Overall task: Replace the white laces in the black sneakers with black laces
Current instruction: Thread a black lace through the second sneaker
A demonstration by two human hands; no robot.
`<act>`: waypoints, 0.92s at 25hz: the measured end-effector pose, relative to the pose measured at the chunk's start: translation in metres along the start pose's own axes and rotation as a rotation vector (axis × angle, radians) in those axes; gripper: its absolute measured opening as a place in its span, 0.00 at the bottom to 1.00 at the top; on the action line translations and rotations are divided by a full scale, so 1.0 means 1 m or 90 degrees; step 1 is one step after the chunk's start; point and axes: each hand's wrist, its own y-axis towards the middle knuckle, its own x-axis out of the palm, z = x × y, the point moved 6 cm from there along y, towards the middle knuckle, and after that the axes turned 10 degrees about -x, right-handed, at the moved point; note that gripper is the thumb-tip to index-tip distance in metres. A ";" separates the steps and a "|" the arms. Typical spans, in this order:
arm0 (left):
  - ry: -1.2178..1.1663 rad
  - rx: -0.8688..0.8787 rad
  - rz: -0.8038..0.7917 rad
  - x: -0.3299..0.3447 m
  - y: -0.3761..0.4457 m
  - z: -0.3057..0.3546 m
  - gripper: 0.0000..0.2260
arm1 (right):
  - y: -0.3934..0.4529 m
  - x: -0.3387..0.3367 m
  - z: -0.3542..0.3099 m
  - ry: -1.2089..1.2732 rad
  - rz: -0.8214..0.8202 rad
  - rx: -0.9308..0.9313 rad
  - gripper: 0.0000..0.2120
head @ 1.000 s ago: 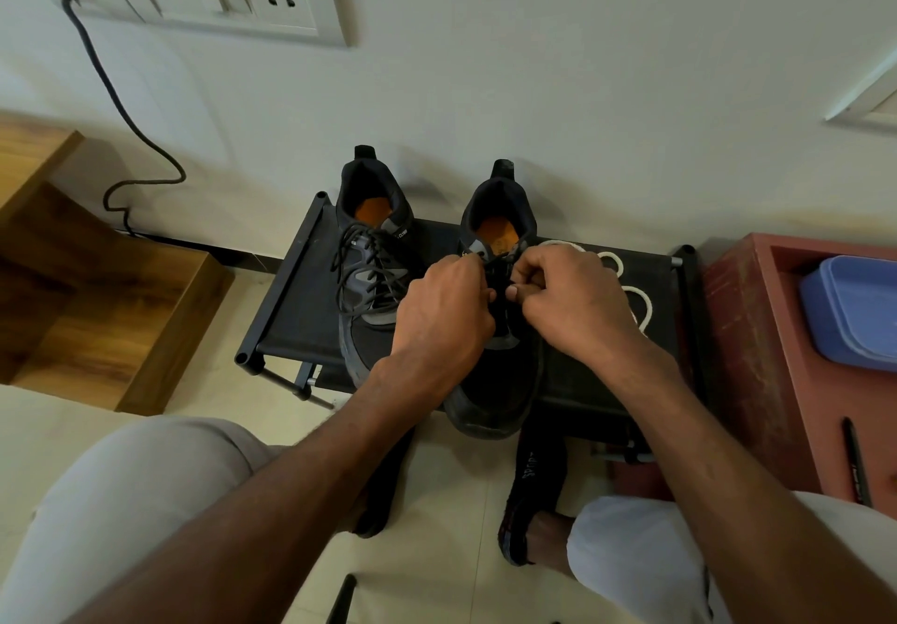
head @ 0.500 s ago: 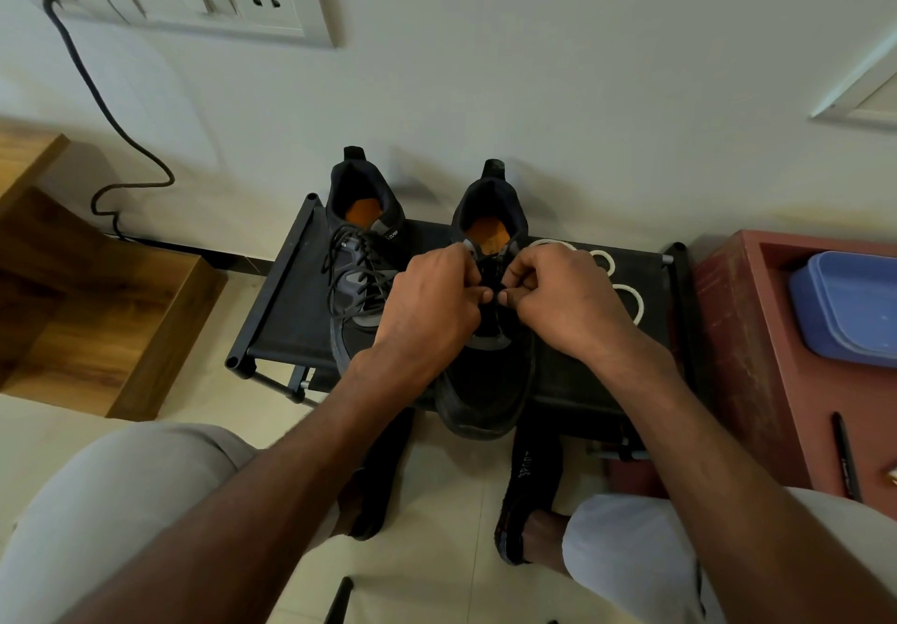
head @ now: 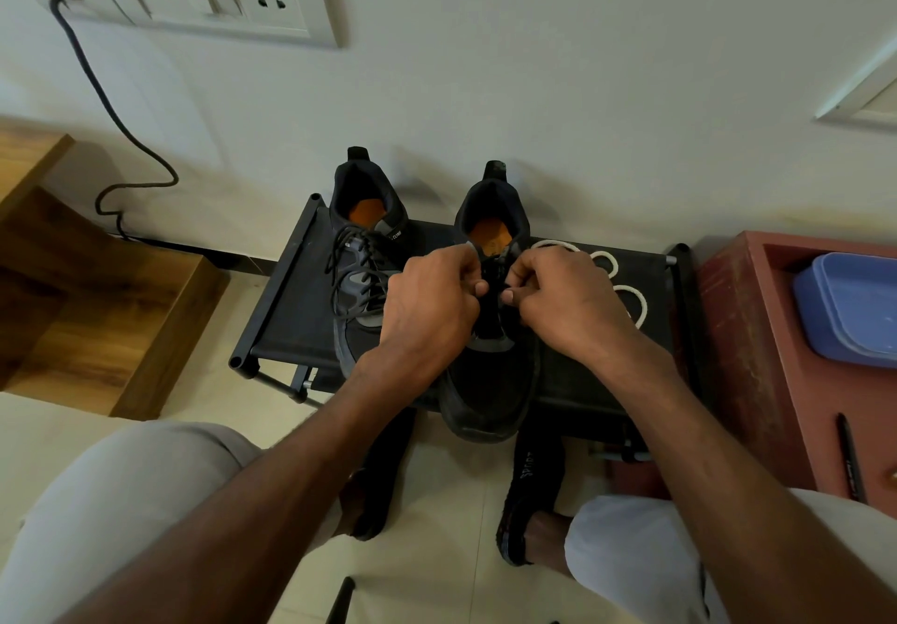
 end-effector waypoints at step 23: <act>0.071 0.006 0.055 0.001 0.001 0.010 0.06 | 0.000 -0.006 -0.004 -0.010 0.118 0.006 0.03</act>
